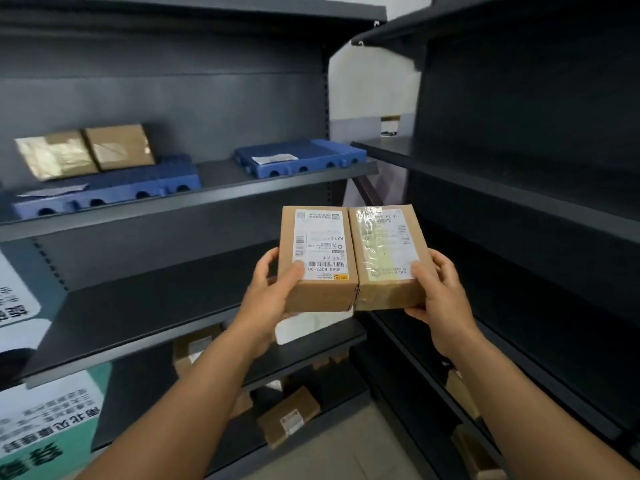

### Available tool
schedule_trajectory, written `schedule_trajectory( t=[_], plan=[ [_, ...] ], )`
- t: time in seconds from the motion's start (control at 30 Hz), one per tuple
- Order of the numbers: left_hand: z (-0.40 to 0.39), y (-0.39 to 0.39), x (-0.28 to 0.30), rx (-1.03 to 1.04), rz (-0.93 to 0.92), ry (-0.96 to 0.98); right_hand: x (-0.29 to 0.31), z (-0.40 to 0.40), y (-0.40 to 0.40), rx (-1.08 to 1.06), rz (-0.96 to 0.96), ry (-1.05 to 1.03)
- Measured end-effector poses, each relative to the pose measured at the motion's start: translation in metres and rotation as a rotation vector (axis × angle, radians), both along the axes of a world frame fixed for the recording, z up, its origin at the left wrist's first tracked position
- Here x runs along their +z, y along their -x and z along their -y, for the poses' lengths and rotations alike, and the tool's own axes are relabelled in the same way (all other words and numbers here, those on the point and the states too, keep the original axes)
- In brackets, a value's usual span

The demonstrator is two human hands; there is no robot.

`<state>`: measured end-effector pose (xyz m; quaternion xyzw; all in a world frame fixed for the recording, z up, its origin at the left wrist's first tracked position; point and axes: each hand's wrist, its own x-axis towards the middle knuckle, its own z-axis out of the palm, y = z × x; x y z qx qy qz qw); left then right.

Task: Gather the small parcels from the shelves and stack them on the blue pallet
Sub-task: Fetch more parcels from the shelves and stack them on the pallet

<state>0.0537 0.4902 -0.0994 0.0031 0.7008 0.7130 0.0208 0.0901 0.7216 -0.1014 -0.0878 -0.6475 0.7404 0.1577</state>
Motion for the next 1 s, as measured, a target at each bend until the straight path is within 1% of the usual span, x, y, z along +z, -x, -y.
schedule_trajectory(
  t=[0.2,0.37,0.53,0.73,0.8,0.9,1.0],
  plan=[
    [0.070,-0.023,0.053,0.067,-0.151,0.026,0.054,0.067,0.002,0.098,-0.130,0.002],
    [0.117,-0.034,0.091,0.175,-0.224,0.020,0.086,0.116,0.017,0.158,-0.193,-0.032],
    [0.162,-0.030,0.120,0.248,-0.276,0.041,0.113,0.162,0.042,0.237,-0.236,-0.013],
    [0.211,0.004,0.150,0.398,-0.321,0.074,0.140,0.213,0.096,0.353,-0.266,-0.056],
    [0.230,0.022,0.160,0.441,-0.337,0.115,0.148,0.231,0.122,0.411,-0.288,-0.068],
    [0.257,0.052,0.174,0.463,-0.362,0.184,0.161,0.256,0.165,0.501,-0.332,-0.107],
    [0.284,0.087,0.185,0.482,-0.388,0.201,0.175,0.283,0.208,0.586,-0.356,-0.107]
  ],
)
